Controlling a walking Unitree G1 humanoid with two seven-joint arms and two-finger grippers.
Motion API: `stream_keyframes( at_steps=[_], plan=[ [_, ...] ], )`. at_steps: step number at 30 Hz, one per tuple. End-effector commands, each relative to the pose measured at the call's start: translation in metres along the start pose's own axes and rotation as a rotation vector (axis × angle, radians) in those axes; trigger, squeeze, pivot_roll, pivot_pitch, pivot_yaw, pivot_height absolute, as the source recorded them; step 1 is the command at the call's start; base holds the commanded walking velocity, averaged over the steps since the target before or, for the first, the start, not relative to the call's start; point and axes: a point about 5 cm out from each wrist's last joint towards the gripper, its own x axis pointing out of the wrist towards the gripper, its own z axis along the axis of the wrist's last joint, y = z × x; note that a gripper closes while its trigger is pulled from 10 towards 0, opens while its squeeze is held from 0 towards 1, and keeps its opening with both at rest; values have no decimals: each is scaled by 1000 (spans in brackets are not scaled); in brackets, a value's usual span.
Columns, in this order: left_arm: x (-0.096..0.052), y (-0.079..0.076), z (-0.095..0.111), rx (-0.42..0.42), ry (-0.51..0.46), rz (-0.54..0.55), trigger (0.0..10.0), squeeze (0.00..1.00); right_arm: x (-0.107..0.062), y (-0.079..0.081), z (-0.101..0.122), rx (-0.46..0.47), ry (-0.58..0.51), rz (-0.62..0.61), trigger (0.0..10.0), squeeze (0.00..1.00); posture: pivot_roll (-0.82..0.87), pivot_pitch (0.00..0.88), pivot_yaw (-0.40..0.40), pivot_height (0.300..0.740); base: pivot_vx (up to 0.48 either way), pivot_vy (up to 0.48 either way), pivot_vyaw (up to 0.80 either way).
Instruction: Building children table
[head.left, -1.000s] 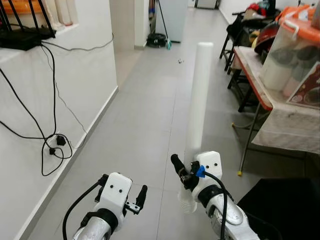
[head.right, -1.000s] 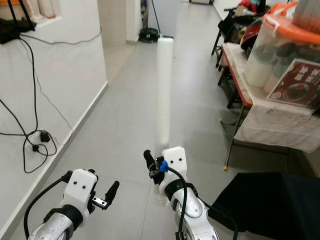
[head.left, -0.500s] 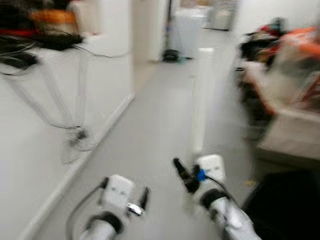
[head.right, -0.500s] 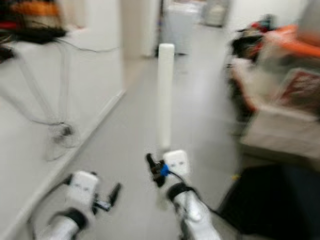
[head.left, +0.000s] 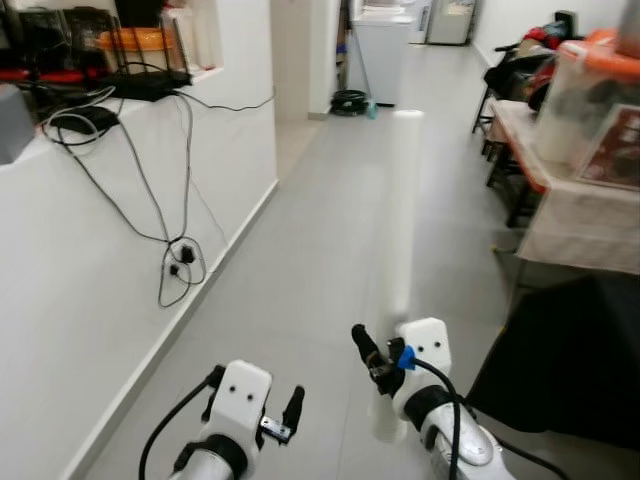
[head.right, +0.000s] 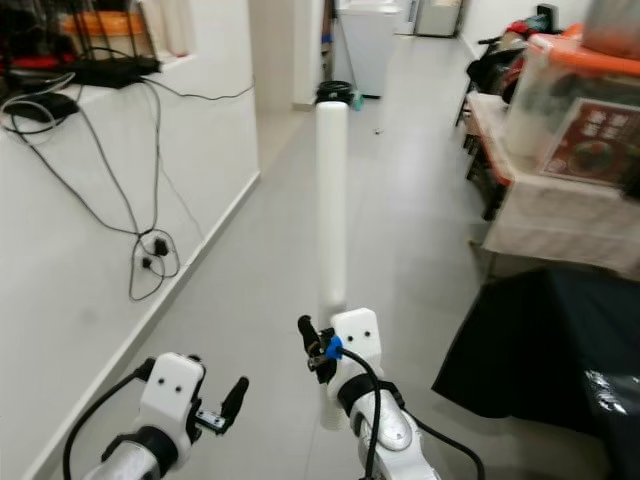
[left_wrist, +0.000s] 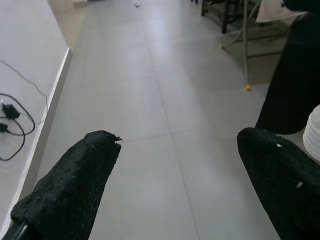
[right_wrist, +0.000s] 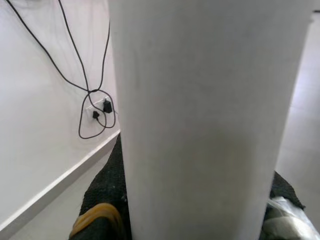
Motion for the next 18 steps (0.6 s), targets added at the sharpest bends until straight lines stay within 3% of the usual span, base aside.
stream_keyframes(
  at_steps=[1,18],
  plan=[
    [0,2,-5,4,18,1,10000,0,2,2,6,-2,-42,0,10000,0,89,0,-79,740,-326,0,0],
    [2,3,-2,6,7,10,10000,0,4,2,7,5,-48,7,10000,0,85,0,-79,740,-328,0,0]
  ],
)
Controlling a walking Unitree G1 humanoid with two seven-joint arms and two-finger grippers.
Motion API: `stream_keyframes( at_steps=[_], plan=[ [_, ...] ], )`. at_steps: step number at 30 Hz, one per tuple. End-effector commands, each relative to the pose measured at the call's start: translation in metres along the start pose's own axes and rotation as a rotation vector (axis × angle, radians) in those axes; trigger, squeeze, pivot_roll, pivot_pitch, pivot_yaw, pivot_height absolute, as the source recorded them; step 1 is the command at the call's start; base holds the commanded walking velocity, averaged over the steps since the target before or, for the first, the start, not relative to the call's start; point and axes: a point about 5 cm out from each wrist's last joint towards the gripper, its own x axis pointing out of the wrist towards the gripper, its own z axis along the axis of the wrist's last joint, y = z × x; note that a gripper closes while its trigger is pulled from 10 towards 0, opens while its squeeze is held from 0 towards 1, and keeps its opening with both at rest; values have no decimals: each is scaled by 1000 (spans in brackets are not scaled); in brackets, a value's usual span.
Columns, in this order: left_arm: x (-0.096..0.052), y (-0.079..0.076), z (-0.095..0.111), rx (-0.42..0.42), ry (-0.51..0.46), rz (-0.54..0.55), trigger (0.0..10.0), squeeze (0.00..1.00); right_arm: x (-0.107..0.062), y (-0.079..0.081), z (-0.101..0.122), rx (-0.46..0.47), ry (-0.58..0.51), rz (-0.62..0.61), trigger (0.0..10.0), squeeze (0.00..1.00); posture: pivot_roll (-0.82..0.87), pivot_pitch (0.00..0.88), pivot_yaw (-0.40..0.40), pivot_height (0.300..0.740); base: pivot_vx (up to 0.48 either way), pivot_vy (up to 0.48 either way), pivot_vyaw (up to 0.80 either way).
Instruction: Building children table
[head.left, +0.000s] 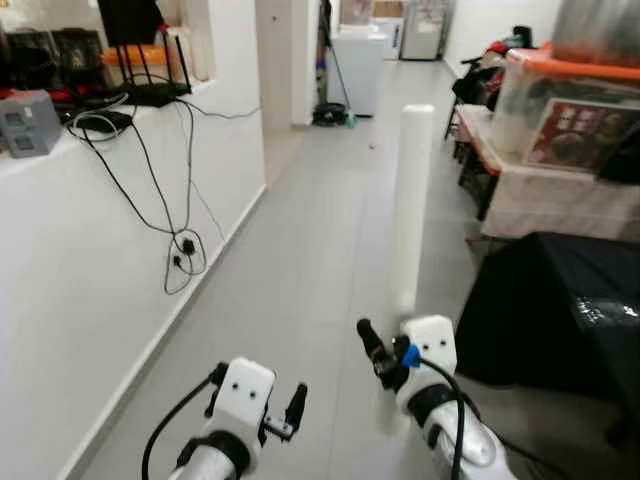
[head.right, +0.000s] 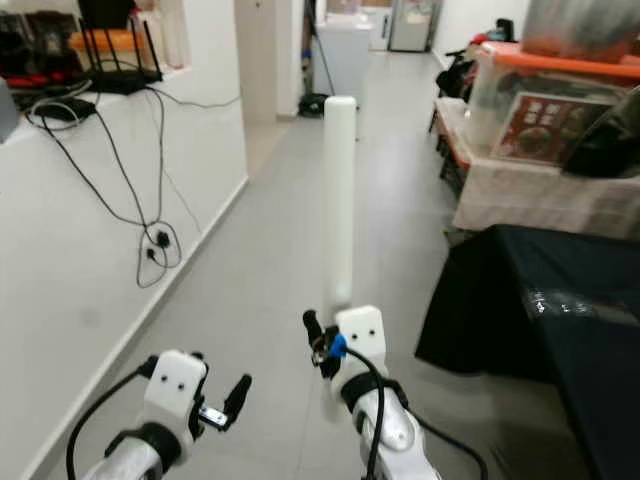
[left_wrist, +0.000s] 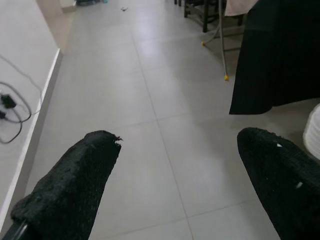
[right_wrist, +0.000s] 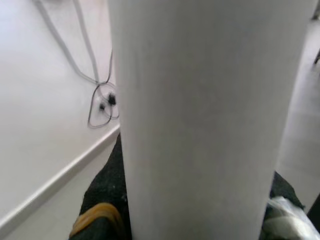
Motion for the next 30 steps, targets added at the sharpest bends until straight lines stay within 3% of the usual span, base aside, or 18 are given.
stream_keyframes(
  at_steps=[1,6,26,30],
  plan=[
    [0,0,-2,-5,12,3,10000,0,2,0,5,-1,-27,4,10000,0,84,0,-79,740,-330,0,0],
    [0,0,-2,-4,12,3,10000,0,1,2,5,-14,-36,21,10000,0,85,0,-80,740,-334,0,0],
    [1,1,-2,-2,11,4,10000,0,2,3,6,-36,-41,29,10000,0,83,0,-78,740,-348,0,800],
    [2,1,-2,-1,11,4,10000,0,2,3,6,-39,-45,30,10000,0,84,0,-77,740,-353,0,150]
  ],
)
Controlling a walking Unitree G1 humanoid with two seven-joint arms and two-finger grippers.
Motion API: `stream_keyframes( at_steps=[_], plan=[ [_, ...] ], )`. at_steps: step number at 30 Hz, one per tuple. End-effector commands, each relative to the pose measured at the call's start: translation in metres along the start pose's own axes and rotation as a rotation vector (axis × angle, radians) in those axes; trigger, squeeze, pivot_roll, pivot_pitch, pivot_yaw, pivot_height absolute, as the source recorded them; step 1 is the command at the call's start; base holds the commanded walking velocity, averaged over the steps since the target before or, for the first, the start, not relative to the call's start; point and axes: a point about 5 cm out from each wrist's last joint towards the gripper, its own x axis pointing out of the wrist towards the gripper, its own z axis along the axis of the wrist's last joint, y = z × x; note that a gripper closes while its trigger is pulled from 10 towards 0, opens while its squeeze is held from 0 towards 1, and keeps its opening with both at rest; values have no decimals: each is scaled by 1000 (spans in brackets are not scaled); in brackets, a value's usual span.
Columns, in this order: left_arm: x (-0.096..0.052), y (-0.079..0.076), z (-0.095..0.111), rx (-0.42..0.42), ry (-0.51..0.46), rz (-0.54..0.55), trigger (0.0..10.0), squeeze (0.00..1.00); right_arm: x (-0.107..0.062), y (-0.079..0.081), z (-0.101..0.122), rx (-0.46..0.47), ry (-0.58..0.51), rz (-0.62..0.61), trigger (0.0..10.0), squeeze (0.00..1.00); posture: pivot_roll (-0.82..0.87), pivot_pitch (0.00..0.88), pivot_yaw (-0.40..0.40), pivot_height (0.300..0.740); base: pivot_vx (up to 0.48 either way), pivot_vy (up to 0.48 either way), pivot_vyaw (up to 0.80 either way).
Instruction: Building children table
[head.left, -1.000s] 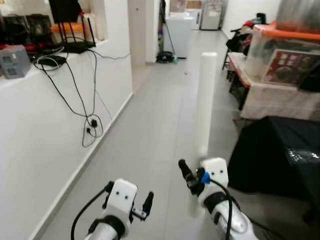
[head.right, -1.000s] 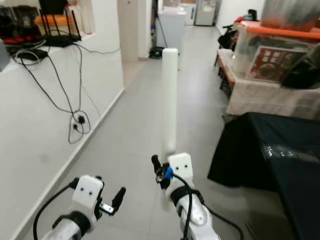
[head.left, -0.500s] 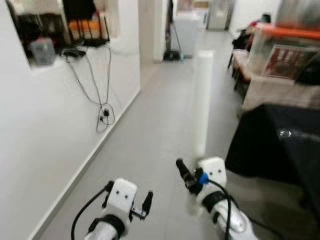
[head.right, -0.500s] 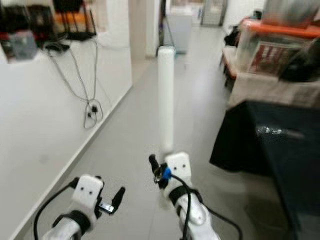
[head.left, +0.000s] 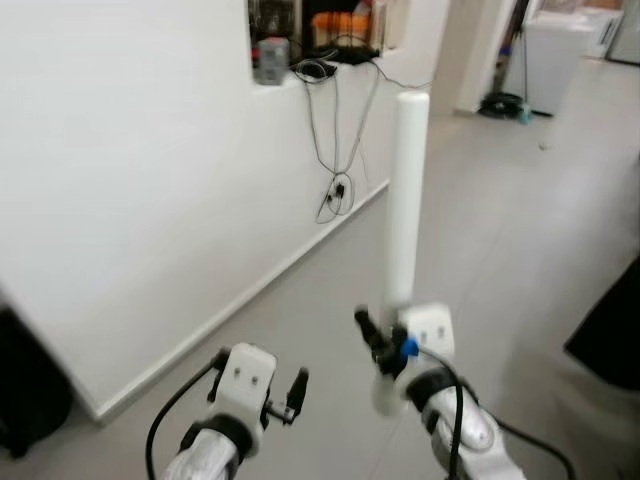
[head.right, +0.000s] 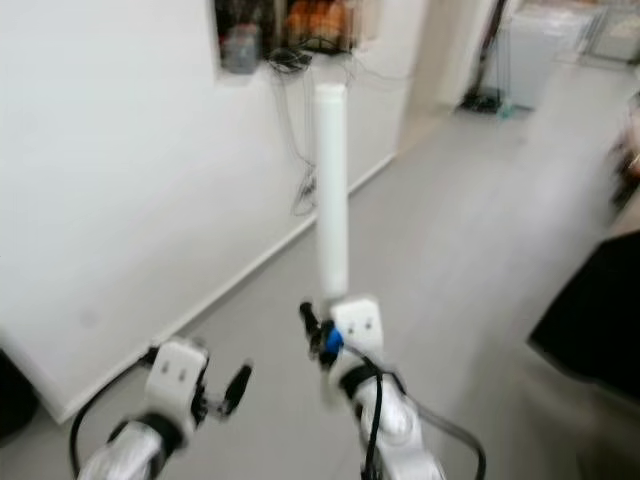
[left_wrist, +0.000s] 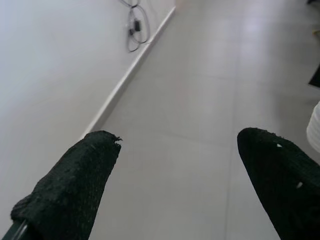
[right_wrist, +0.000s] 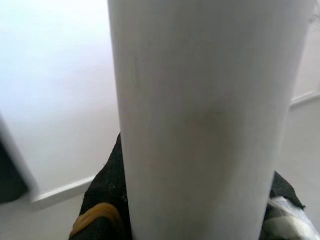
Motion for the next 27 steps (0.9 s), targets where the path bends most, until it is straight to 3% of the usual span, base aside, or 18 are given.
stream_keyframes(
  at_steps=[1,10,24,27],
  plan=[
    [2,-3,2,-8,-6,-9,10000,0,0,-4,5,-17,-25,-15,10000,0,84,0,-77,740,-356,0,0],
    [2,-3,2,-6,-5,-10,10000,0,0,-5,5,-4,-29,-22,10000,0,85,0,-77,740,-358,0,0],
    [3,-3,2,-3,-7,-14,10000,0,0,0,6,-65,-37,20,10000,0,81,0,-76,740,-365,0,781],
    [3,-3,2,-2,-7,-14,10000,0,0,-2,6,-37,-40,7,10000,0,80,0,-75,740,-368,0,0]
  ],
)
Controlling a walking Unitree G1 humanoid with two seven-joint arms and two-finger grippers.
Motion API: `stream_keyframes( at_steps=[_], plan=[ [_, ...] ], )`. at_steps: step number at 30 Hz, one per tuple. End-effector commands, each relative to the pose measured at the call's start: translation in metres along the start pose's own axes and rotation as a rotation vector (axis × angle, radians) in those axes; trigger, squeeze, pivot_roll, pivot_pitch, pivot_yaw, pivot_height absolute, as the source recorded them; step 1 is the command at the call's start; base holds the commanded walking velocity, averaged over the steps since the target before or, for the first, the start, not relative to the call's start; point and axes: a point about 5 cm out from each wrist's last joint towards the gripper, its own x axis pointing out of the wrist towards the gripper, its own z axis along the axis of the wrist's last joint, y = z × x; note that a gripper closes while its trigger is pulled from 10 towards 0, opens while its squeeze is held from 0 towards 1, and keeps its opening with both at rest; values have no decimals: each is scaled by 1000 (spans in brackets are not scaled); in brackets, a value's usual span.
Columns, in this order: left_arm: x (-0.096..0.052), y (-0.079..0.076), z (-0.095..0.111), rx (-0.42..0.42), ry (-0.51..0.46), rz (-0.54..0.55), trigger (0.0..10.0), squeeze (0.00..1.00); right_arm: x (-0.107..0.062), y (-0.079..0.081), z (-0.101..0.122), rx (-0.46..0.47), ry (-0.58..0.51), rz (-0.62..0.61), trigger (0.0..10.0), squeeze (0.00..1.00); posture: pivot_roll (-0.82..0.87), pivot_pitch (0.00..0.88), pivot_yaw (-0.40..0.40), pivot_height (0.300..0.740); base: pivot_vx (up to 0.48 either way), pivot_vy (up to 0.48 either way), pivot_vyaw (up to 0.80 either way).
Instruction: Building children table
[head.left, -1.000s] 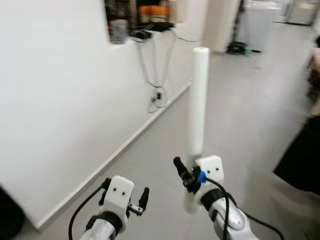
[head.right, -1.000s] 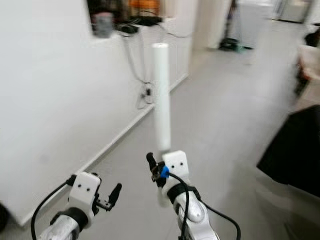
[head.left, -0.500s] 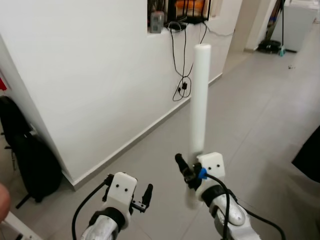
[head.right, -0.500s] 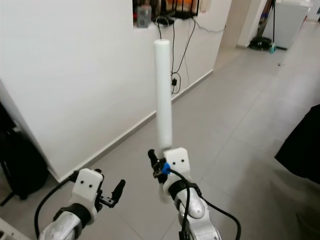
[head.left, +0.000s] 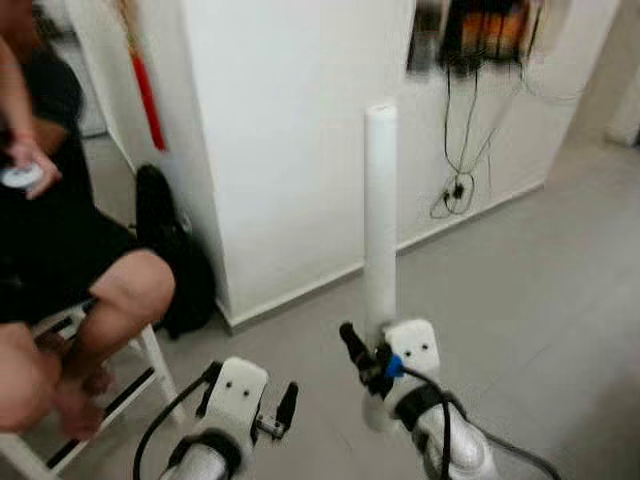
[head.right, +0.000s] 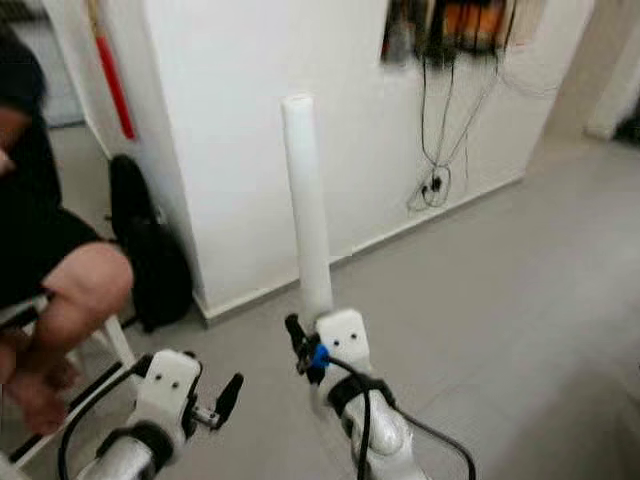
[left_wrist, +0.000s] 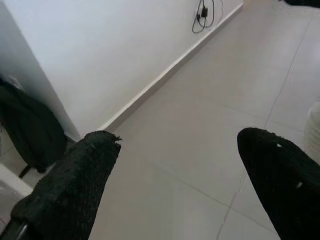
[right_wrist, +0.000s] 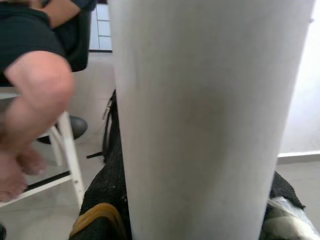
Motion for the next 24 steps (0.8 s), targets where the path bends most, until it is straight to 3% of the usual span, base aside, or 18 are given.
stream_keyframes(
  at_steps=[1,20,24],
  plan=[
    [-1,1,-4,4,23,0,10000,0,0,0,2,18,-14,-11,10000,0,80,0,-75,740,-368,0,0],
    [0,1,-4,5,23,-3,10000,0,0,-4,1,38,-11,-42,10000,0,79,0,-70,740,-368,0,0],
    [0,1,-5,9,33,-3,10000,0,0,-5,0,44,-6,-50,10000,0,77,0,-68,740,-276,0,-800]
  ],
)
